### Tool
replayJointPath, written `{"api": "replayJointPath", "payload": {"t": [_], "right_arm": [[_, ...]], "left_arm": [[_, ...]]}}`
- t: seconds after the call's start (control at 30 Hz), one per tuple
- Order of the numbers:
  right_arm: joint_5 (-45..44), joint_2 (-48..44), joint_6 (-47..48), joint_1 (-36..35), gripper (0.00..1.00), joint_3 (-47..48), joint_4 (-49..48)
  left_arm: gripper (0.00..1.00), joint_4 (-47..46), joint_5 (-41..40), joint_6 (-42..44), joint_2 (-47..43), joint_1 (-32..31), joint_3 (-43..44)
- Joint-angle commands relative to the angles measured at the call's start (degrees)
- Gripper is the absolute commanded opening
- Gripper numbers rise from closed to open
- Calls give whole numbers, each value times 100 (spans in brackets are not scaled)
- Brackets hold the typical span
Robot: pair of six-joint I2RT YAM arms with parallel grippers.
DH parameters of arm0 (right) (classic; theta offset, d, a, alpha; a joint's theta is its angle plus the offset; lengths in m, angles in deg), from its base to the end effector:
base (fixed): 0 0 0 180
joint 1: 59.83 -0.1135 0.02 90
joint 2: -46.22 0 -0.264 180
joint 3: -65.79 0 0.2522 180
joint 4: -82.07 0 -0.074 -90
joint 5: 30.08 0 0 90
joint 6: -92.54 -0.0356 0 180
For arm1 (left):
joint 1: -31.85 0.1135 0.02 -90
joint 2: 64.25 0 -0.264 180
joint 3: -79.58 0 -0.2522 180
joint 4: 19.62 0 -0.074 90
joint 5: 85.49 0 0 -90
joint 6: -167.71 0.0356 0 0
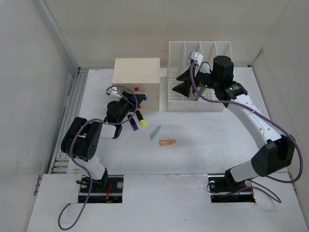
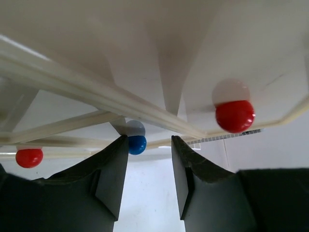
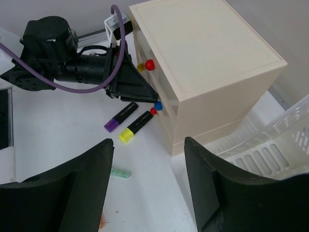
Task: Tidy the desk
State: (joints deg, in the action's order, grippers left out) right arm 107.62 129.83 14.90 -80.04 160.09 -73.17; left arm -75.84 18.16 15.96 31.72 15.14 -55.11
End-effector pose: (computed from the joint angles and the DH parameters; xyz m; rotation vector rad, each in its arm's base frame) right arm 0.3038 0.1399 0.3988 -1.0484 1.4798 0.8477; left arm 0.2997 -0.0987 0.1915 -0.4179 1.5591 -1.2638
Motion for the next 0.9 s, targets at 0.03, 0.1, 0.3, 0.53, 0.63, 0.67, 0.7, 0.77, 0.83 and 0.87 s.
{"api": "replayJointPath", "payload": {"t": [0.03, 0.1, 0.3, 0.53, 0.63, 0.67, 0.7, 0.77, 0.83, 0.87], "right_arm": [[160, -126, -137, 96, 66, -29, -406], [160, -126, -198, 96, 66, -29, -406], [160, -126, -251, 96, 66, -82, -459], [160, -179, -252, 149, 66, -195, -573], [160, -179, -252, 149, 66, -196, -573], [160, -179, -304, 149, 66, -196, -573], [213, -179, -304, 149, 66, -196, -573], [213, -179, -304, 149, 66, -196, -573], [213, -231, -304, 149, 66, -248, -573], [213, -231, -304, 149, 66, -249, -573]], "left_arm": [[37, 212, -73, 41, 28, -52, 343], [37, 431, -73, 41, -25, -52, 282], [37, 555, -195, 111, -113, -113, 298], [32, 661, -310, 163, 160, -271, 501], [28, 661, -363, 164, 160, -271, 563], [26, 661, -363, 164, 160, -271, 615], [19, 713, -363, 164, 160, -271, 615], [16, 713, -363, 164, 160, -324, 615], [14, 713, -425, 164, 37, -324, 467], [13, 713, -477, 216, -42, -376, 405]]}}
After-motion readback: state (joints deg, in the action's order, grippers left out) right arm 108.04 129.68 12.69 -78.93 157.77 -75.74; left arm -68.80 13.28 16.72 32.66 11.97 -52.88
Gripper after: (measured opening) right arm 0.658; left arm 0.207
